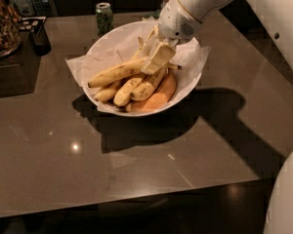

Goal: Pick banana from white bowl

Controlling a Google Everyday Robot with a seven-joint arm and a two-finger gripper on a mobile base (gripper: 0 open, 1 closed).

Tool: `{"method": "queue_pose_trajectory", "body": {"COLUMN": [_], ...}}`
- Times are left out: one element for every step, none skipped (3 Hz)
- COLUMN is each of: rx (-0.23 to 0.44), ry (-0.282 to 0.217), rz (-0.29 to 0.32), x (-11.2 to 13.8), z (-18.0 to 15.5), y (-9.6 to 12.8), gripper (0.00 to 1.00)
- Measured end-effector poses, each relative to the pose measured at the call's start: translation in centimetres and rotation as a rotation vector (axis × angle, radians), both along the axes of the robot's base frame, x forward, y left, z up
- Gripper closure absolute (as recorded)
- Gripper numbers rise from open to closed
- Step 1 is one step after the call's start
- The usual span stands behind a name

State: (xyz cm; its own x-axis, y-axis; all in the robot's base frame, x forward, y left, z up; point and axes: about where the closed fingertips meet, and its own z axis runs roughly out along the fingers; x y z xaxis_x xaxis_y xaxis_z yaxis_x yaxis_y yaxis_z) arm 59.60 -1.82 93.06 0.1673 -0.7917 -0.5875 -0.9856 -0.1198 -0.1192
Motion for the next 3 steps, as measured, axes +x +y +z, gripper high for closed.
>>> {"method": "queue_pose_trajectory", "body": {"rx": [0.0,0.023,0.134], "ry": [0.0,-0.006,-0.078], "rz": [0.0,0.007,0.04], "x": [0.0,0.1,-0.9], "z": [0.0,0.1,3.0], "y": [0.0,0.2,-0.7], "gripper": [1.0,1.0,1.0]}}
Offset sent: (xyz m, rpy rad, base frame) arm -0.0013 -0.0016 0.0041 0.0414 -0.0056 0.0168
